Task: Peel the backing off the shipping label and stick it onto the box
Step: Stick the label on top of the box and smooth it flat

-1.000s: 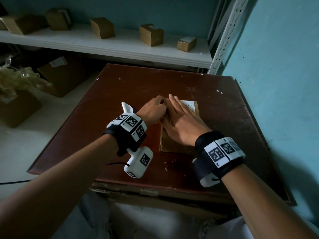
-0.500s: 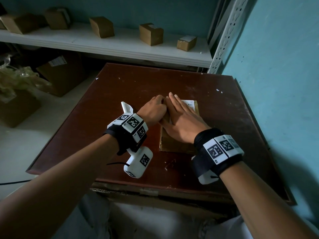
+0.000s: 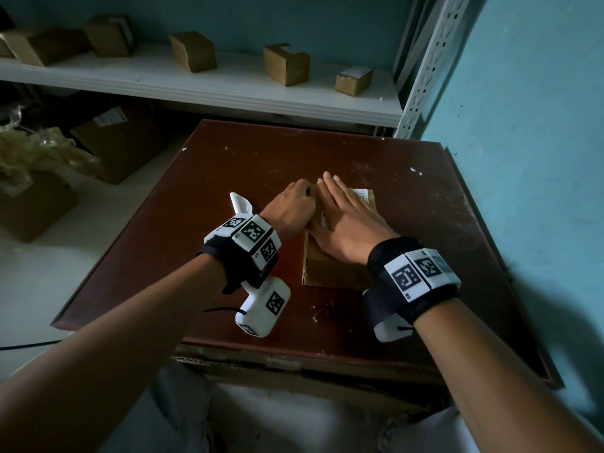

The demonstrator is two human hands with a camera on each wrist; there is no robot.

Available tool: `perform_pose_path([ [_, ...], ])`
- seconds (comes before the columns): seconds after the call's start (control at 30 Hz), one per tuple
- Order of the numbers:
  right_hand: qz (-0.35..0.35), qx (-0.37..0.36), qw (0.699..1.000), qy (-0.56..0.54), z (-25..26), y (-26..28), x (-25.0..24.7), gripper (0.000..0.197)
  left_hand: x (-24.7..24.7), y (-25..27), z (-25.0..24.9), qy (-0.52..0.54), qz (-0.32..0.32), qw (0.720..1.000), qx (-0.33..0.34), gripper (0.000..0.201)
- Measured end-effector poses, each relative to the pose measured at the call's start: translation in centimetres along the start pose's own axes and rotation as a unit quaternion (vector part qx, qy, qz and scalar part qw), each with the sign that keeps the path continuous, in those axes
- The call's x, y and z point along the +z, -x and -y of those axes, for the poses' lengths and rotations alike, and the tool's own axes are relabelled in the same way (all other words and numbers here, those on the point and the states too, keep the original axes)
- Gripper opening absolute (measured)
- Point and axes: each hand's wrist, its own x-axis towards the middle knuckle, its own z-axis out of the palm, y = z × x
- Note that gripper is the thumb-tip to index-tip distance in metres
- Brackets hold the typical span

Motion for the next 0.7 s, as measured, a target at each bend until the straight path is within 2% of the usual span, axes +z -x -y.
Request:
perform_pose_path([
  [0.7, 0.007, 0.005, 1.000, 0.016, -1.0, -1.1, -0.1, 0.085, 0.1, -0.4, 0.1, -0.011, -0.005, 1.000, -0.005, 0.038],
])
